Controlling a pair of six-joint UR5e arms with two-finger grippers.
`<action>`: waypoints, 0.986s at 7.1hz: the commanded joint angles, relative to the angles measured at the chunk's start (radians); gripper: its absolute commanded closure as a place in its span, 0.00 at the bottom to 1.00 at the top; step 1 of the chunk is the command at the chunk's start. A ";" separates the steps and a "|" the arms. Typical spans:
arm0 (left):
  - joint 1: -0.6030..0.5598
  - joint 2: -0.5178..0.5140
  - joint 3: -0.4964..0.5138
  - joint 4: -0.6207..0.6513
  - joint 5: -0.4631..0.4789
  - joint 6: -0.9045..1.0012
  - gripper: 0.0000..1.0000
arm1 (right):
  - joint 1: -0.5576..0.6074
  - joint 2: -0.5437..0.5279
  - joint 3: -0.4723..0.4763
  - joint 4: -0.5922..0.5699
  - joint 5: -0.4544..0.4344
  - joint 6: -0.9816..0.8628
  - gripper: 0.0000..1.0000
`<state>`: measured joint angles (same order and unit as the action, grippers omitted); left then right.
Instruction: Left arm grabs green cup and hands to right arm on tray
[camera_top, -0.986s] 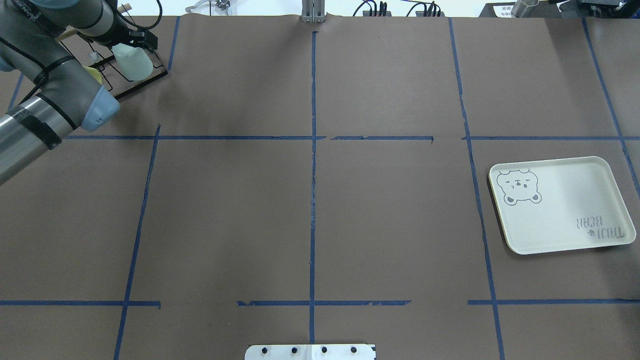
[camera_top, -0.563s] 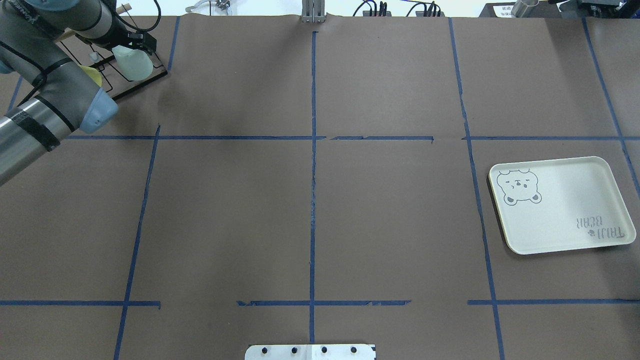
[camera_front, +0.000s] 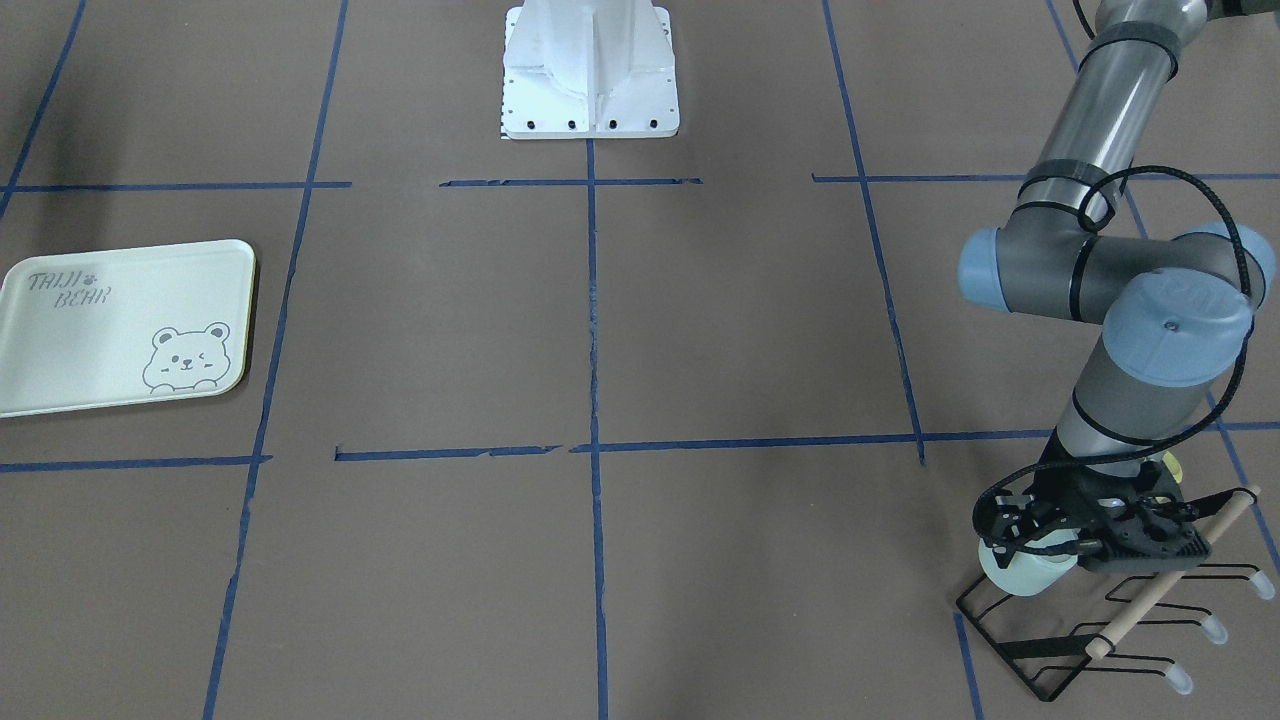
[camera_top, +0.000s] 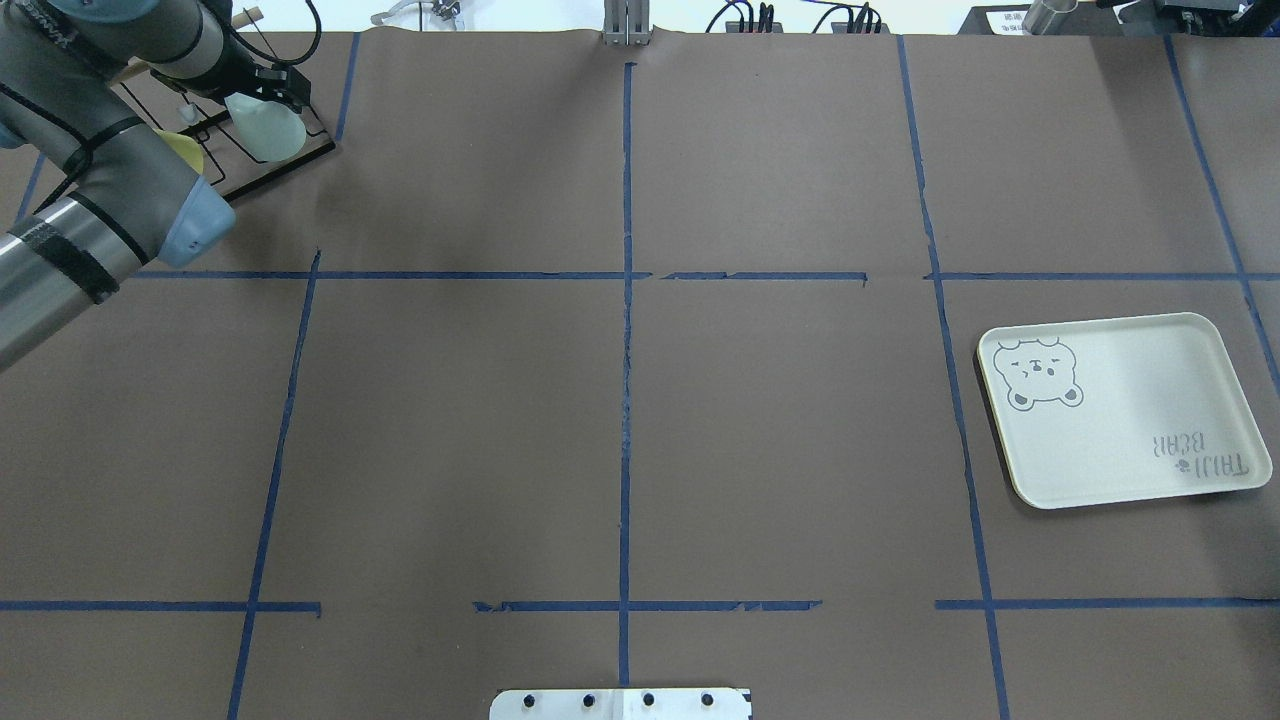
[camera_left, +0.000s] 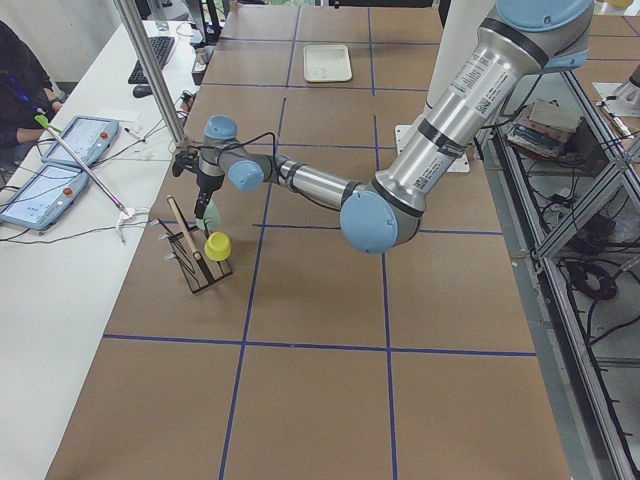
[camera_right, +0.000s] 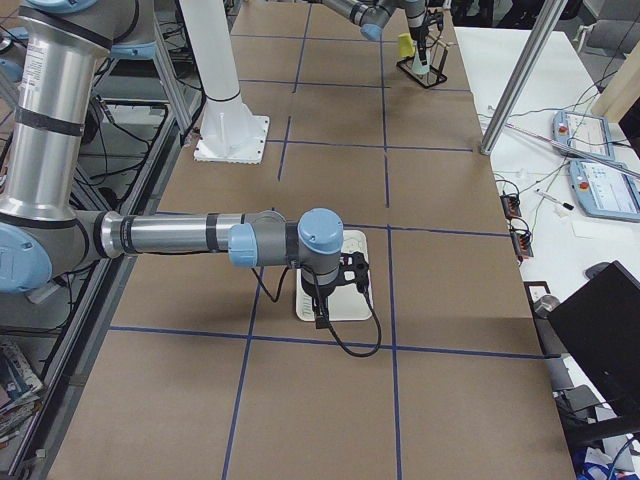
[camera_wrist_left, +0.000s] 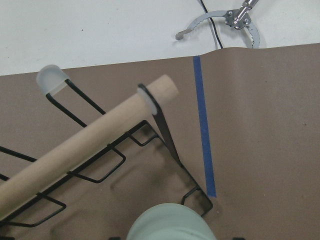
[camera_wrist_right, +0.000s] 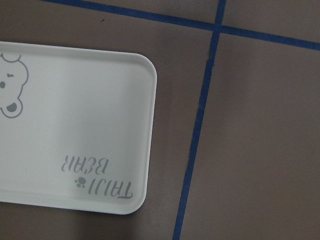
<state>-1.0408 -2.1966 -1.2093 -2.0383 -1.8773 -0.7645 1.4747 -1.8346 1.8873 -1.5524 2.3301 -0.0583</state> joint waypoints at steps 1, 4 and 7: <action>-0.014 0.001 -0.034 0.015 0.000 -0.001 0.68 | 0.000 0.000 0.001 0.000 0.000 0.000 0.00; -0.053 0.018 -0.323 0.309 0.000 0.001 0.69 | 0.001 0.000 0.001 0.000 0.000 0.000 0.00; -0.076 0.075 -0.558 0.425 0.003 -0.119 0.69 | -0.001 0.015 0.009 0.000 0.033 0.030 0.00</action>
<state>-1.1171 -2.1525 -1.7047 -1.6228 -1.8755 -0.7993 1.4747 -1.8297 1.8934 -1.5524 2.3393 -0.0492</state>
